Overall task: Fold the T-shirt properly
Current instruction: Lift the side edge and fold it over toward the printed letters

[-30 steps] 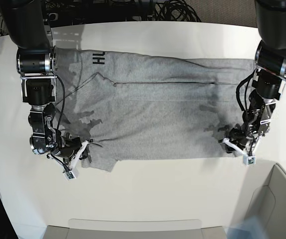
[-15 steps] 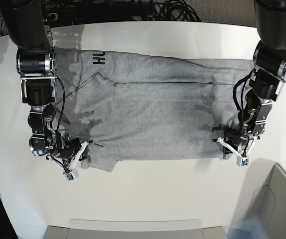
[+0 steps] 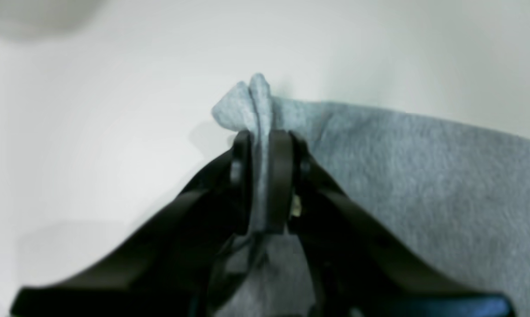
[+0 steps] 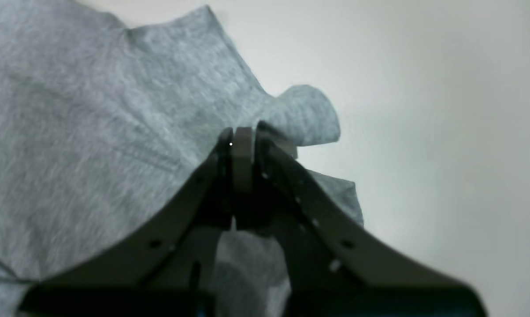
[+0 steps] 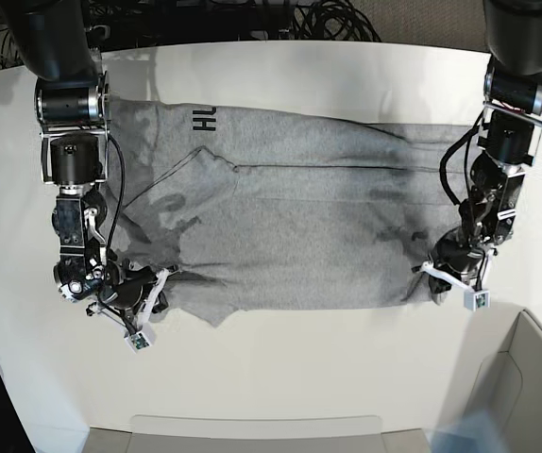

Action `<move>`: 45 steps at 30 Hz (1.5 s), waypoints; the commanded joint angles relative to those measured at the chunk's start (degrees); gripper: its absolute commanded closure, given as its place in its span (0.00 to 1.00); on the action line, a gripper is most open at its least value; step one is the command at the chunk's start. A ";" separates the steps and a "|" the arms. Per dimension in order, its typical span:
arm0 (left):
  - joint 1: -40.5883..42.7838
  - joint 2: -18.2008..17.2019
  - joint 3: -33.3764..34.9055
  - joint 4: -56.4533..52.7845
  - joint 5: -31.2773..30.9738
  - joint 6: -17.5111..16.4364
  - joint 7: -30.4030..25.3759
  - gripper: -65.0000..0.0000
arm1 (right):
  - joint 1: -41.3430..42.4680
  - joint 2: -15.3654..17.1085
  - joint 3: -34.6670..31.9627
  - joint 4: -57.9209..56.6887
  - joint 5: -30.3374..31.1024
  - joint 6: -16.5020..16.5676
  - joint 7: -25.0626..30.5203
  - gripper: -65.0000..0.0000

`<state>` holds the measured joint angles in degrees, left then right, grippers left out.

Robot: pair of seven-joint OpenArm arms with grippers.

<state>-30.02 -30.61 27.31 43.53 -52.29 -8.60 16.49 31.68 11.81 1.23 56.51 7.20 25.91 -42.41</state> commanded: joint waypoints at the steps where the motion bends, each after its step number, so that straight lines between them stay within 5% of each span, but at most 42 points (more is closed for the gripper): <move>1: -0.53 -1.61 -2.04 1.79 -0.06 0.12 -0.89 0.90 | 1.33 0.36 0.39 3.05 0.67 0.24 0.17 1.00; 13: 10.20 -4.16 -14.61 16.30 0.03 -0.06 4.12 0.90 | -9.75 0.27 4.08 25.55 0.75 0.24 -10.47 1.00; 17: 11.87 -6.00 -14.61 19.99 0.03 0.12 6.23 0.90 | -13.53 0.36 5.75 29.69 1.11 0.24 -10.55 1.00; 27: 18.46 -10.49 -14.61 28.08 0.03 0.21 6.67 0.90 | -23.46 3.00 11.91 39.62 13.33 0.24 -10.64 1.00; 45: 30.50 -10.75 -24.72 38.89 0.03 0.21 11.25 0.90 | -34.36 3.61 15.69 51.40 13.85 0.24 -11.78 1.00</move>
<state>0.93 -40.18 3.29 81.54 -52.07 -8.14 28.51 -3.46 14.74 16.56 106.78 20.67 25.91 -55.35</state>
